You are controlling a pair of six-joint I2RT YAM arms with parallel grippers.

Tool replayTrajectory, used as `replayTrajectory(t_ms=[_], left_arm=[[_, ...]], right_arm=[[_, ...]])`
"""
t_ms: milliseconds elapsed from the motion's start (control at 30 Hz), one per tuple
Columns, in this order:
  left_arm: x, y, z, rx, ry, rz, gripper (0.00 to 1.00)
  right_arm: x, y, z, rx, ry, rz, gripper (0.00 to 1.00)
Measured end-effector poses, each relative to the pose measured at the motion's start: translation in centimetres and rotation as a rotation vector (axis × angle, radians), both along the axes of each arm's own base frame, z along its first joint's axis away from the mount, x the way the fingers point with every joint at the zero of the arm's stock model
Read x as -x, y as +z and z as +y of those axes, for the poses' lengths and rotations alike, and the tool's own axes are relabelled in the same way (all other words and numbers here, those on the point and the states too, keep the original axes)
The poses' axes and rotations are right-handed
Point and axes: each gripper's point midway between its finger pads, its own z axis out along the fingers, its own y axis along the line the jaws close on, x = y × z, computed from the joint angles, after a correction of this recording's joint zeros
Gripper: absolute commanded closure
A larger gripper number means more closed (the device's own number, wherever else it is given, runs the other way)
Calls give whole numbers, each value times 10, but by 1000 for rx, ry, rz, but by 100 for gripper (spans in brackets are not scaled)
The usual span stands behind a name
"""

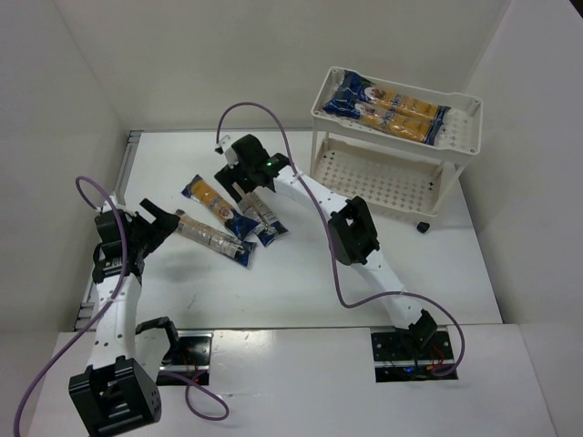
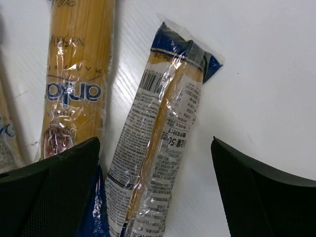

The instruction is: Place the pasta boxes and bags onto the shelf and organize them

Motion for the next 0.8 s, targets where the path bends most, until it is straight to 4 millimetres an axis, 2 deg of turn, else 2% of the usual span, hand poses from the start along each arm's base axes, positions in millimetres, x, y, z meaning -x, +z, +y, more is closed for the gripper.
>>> replayTrajectory(t_ms=[267,467,567,600,633,667,733,800], left_arm=[[0,-2,2,4,8,0,0],[0,-3,2,3,7,1,0],[0,-4,2,5,7,8,0],[-1,-4,2,5,7,8,0],[-1,-4,2,5,7,8,0],[-1,-4,2,5,7,8,0],[-1,-4,2,5,7,8,0],[-1,-4,2,5,7,8,0]], right_arm=[[7,-24,-7,12,14,84,2],[20,-65,-20,94,5,147,2],[25,-70,-17,108,6,145,29],[26,-70,-15,111,8,141,60],[27,-70,-14,119,9,131,82],[26,-67,-12,119,4,118,100],[24,-55,-10,110,5,95,100],[25,-55,-10,120,21,86,100]])
